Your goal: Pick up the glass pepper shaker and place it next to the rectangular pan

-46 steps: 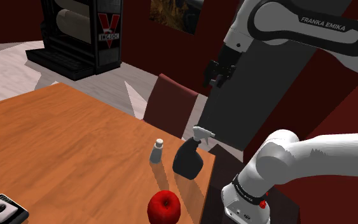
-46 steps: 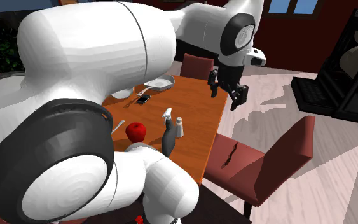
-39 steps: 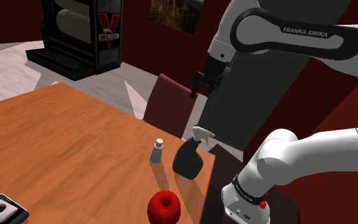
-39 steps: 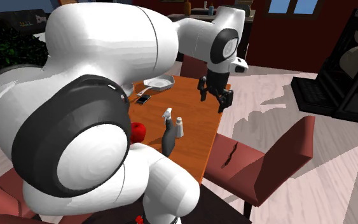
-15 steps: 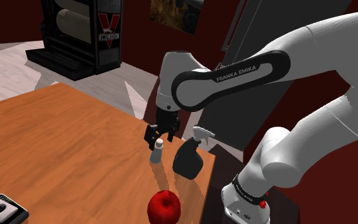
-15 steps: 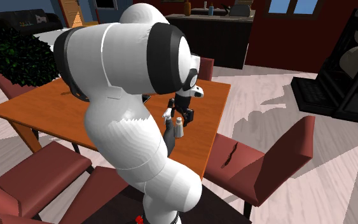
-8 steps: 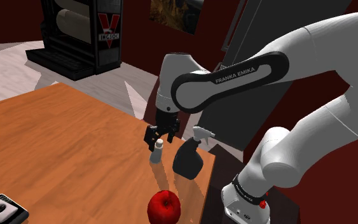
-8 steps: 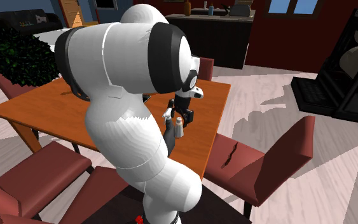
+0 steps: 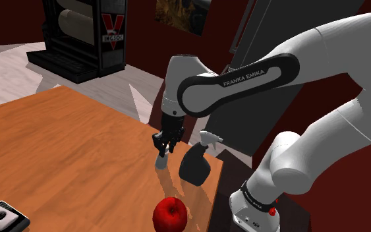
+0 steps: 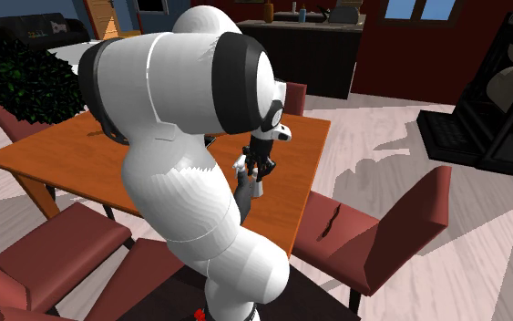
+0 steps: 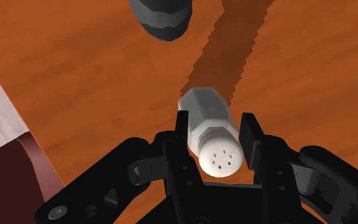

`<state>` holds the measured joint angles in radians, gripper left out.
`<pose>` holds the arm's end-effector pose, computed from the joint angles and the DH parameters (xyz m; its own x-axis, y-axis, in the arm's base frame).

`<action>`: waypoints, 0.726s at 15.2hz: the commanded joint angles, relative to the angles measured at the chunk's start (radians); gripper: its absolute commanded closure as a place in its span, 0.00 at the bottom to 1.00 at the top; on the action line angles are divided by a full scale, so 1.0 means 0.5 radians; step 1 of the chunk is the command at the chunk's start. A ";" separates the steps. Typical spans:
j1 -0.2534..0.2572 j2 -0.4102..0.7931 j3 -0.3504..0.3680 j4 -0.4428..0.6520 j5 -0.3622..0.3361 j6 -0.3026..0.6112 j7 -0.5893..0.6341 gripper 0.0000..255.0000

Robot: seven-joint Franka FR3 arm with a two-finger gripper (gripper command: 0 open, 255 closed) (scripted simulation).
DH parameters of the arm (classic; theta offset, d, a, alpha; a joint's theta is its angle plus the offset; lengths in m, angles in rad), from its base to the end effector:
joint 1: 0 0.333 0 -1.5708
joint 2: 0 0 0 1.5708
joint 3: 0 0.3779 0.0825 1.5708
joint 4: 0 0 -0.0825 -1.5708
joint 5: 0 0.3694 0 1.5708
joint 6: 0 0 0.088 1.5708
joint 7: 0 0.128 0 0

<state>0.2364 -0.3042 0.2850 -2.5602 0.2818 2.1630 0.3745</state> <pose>0.3226 0.2055 0.4085 0.9884 -0.0327 -0.1484 -0.0454 -0.9955 -0.0831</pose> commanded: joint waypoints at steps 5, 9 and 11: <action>-0.001 -0.051 -0.010 0.042 -0.006 -0.094 0.009 1.00; -0.004 -0.112 -0.024 0.104 -0.015 -0.215 0.021 1.00; -0.005 -0.138 -0.030 0.137 -0.019 -0.275 0.027 1.00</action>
<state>0.2335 -0.3670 0.2704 -2.5017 0.2729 2.0419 0.3845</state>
